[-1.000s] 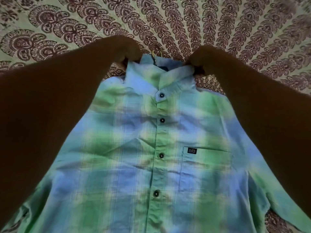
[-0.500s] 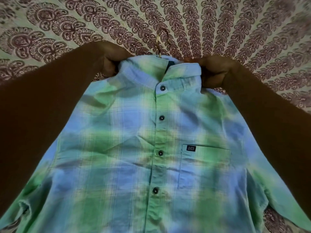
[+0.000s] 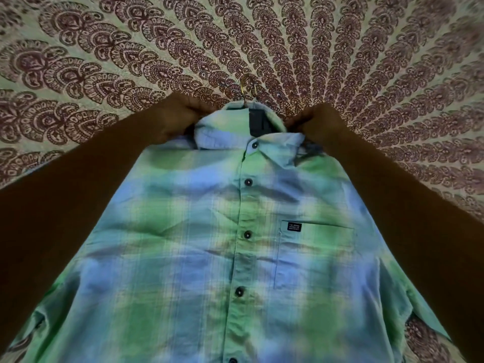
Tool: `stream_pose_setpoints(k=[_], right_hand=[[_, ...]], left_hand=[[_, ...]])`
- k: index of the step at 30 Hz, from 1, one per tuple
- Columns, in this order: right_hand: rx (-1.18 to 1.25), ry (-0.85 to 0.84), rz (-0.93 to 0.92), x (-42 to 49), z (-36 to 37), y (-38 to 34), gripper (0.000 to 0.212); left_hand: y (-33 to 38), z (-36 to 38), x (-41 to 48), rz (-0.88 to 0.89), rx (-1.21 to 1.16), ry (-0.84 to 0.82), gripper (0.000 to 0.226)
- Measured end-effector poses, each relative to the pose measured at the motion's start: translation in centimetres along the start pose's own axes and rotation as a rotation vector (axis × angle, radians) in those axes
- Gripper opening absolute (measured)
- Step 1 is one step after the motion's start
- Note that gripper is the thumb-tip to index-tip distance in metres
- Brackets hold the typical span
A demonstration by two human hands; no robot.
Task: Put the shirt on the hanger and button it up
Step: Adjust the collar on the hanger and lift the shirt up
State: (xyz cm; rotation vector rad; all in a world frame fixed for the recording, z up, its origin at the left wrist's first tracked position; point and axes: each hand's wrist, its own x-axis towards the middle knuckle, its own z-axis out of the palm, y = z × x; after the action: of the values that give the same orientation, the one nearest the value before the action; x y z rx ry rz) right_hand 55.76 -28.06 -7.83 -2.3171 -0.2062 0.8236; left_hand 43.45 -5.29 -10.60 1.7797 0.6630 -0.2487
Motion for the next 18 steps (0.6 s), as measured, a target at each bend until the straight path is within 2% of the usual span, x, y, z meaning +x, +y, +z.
stream_pose_setpoints(k=[2, 3, 6, 8, 11, 12, 14, 16, 18], right_hand=[[-0.035, 0.011, -0.017, 0.2, 0.0, 0.1, 0.011], [-0.054, 0.011, -0.032, 0.1, -0.1, 0.2, 0.015], [-0.17, -0.018, -0.144, -0.8, -0.2, -0.2, 0.034], [-0.207, -0.093, -0.141, -1.2, -0.6, -0.6, 0.04], [-0.18, -0.163, -0.099, -1.0, -1.2, -0.4, 0.037], [-0.207, -0.132, -0.148, -0.8, -1.3, -0.1, 0.032], [-0.275, -0.014, -0.382, -1.0, -1.5, 0.3, 0.022], [-0.25, -0.023, -0.606, -2.1, -1.9, 0.2, 0.036], [-0.359, -0.138, -0.716, -3.2, -2.8, 0.2, 0.05]], left_hand=[[0.9, 0.5, -0.7, 0.001, 0.119, 0.04, 0.024], [1.3, 0.8, -0.9, 0.059, 0.219, 0.052, 0.024], [1.4, 0.4, -1.8, 0.356, 0.424, 0.164, 0.058], [1.1, 0.0, -2.9, 0.556, 0.485, 0.177, 0.049], [0.3, -0.9, -4.4, 0.758, 0.677, 0.075, 0.048], [0.0, -1.1, -4.7, 0.803, 0.773, 0.042, 0.05], [-0.6, -1.7, -4.8, 0.847, 0.919, 0.005, 0.047], [-1.1, -2.4, -4.5, 0.891, 0.985, 0.048, 0.035], [-1.0, -2.7, -4.0, 0.91, 0.979, 0.084, 0.026]])
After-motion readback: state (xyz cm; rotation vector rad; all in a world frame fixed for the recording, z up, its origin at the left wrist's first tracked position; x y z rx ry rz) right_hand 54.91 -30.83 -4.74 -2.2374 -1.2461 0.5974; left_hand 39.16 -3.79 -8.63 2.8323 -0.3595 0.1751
